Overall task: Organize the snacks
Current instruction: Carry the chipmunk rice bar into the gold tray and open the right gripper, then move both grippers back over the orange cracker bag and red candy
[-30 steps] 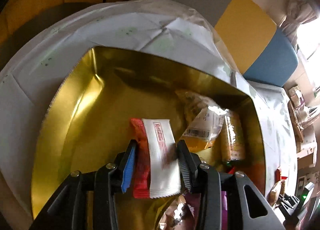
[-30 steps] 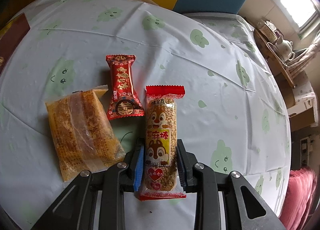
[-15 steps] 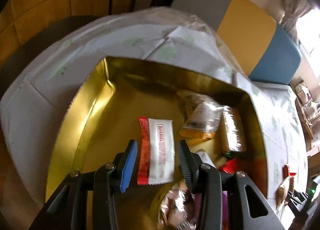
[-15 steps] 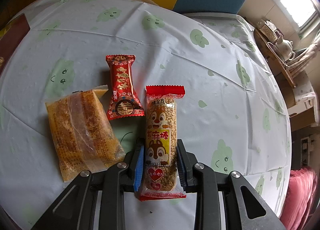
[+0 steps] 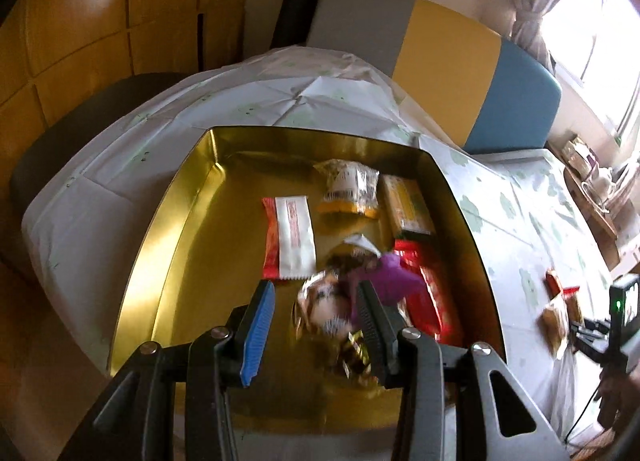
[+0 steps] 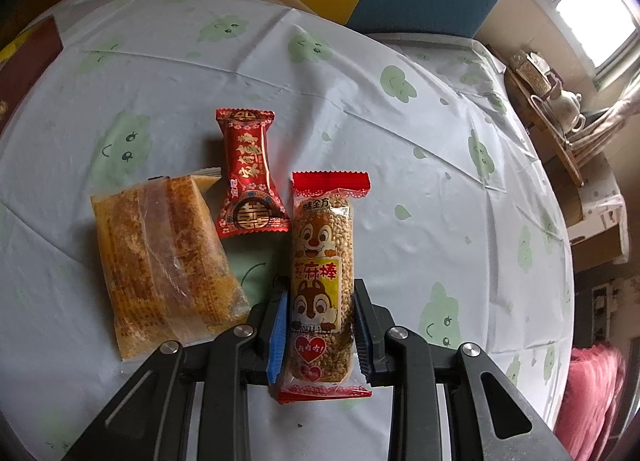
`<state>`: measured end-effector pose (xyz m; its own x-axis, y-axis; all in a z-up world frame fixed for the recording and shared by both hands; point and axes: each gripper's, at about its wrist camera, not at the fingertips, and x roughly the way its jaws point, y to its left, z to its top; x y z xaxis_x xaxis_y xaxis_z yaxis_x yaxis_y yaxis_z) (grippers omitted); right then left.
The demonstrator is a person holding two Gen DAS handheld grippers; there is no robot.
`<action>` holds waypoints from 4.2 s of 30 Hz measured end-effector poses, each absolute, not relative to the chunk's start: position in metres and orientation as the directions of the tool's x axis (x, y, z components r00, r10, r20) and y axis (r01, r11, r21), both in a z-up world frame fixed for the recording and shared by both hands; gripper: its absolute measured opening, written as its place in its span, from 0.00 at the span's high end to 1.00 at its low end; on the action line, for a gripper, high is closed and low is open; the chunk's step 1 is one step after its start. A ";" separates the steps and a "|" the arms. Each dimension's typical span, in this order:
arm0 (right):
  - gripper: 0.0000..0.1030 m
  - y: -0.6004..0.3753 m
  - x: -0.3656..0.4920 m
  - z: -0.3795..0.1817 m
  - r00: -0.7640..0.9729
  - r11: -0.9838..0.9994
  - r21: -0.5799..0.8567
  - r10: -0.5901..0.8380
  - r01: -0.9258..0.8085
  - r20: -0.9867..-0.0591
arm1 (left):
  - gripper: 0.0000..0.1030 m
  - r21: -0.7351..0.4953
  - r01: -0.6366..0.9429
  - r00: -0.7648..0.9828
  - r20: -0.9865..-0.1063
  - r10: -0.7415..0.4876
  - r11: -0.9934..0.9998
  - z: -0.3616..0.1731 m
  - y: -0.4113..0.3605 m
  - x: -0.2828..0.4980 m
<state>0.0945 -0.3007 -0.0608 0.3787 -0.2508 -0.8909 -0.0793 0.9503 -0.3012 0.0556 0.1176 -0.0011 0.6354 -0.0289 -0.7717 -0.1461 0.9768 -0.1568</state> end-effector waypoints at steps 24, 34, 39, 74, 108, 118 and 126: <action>0.72 -0.302 0.068 -0.002 0.412 0.996 -0.067 -0.082 0.052 -0.907 | 0.58 -0.136 -0.119 0.642 -0.766 -0.028 0.984 -0.018 0.124 0.016; 0.72 -0.197 0.065 0.043 0.486 0.973 0.116 0.201 -0.200 -0.851 | 0.58 -0.155 -0.203 0.660 -0.751 0.018 0.967 -0.018 0.154 0.012; 0.72 -0.112 0.075 0.052 0.440 0.902 0.203 0.370 -0.380 -0.819 | 0.59 -0.167 -0.278 0.656 -0.753 0.060 0.946 -0.019 0.176 0.008; 0.64 -0.004 0.087 -0.011 0.309 0.801 0.244 0.464 -0.547 -0.830 | 0.58 -0.135 -0.188 0.648 -0.761 0.019 0.973 -0.020 0.143 0.011; 0.34 -0.318 0.081 0.007 0.550 1.000 -0.025 -0.024 0.006 -0.835 | 0.59 -0.036 0.145 0.667 -0.734 -0.124 0.989 0.014 0.025 0.020; 0.30 -0.393 0.089 -0.002 0.504 0.934 0.128 -0.062 0.333 -0.861 | 0.58 -0.112 0.357 0.526 -0.796 -0.299 0.927 0.005 -0.069 0.052; 0.27 -0.397 0.082 0.001 0.518 0.918 0.181 -0.031 0.353 -0.855 | 0.47 -0.262 0.394 0.336 -0.851 -0.404 0.881 -0.019 -0.151 0.091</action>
